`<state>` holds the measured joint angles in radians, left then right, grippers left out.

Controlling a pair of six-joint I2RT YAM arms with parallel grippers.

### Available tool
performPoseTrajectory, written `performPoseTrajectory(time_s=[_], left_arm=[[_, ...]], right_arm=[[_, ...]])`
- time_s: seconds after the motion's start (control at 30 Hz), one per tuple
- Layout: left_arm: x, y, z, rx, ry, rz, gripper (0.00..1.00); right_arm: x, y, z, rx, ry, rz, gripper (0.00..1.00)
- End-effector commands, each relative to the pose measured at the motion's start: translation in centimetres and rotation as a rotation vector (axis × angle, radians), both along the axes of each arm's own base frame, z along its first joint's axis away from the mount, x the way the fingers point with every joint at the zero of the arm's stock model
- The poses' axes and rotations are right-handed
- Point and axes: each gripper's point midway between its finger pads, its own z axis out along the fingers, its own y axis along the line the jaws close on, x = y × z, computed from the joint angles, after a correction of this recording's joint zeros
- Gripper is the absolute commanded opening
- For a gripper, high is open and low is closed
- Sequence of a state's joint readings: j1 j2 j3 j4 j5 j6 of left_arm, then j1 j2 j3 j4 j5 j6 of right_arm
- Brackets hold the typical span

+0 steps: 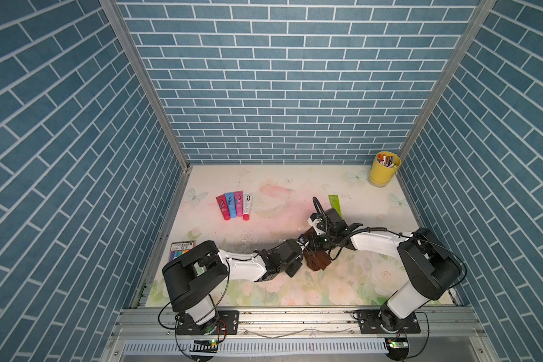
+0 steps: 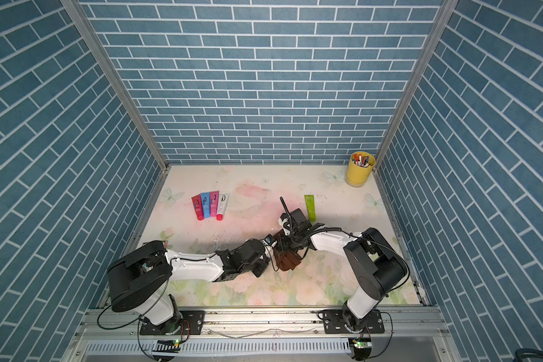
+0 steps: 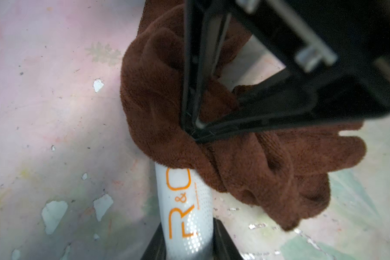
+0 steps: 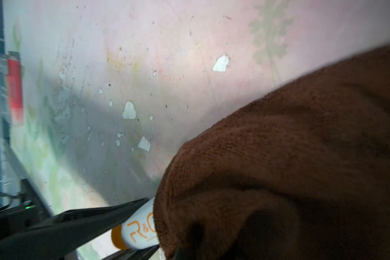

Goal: Wipe the surface of the toothpaste tube
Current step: Wipe the dirt from the toothpaste tube.

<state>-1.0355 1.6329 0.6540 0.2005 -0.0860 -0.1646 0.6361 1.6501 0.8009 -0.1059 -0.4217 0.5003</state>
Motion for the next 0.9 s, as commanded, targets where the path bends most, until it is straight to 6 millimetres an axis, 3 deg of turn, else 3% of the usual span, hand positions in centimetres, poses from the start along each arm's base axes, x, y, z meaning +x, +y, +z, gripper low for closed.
performPoseTrajectory(time_s=[0.0,0.07,0.17,0.3,0.57,0.77,0.87], left_arm=[[-2.2,-1.4,-0.2,-0.019,0.047,-0.108,0.00],[-2.3,-1.3,-0.1,-0.020,0.046,-0.110,0.00],[-2.3,-1.4,-0.1,-0.021,0.047,-0.110,0.00],[-2.2,-1.5,-0.3,-0.016,0.048,-0.110,0.00],[-2.1,-1.7,-0.7,-0.005,0.057,-0.115,0.00],[-2.2,-1.6,-0.4,-0.009,0.049,-0.111,0.00],[-2.2,-1.5,-0.2,-0.015,0.045,-0.112,0.00]], right_arm=[[2.2,-4.7,-4.2,-0.114,0.053,-0.162,0.00],[3.4,-7.1,-4.7,-0.187,0.040,-0.216,0.00],[4.3,-8.5,-4.7,-0.223,0.032,-0.249,0.00],[3.7,-5.9,-2.9,-0.110,0.019,-0.186,0.00],[-1.8,2.2,0.3,0.063,0.049,0.043,0.00],[-2.0,1.2,-2.2,-0.013,0.074,0.030,0.00],[-0.5,-0.3,-3.4,-0.040,0.089,-0.026,0.00]])
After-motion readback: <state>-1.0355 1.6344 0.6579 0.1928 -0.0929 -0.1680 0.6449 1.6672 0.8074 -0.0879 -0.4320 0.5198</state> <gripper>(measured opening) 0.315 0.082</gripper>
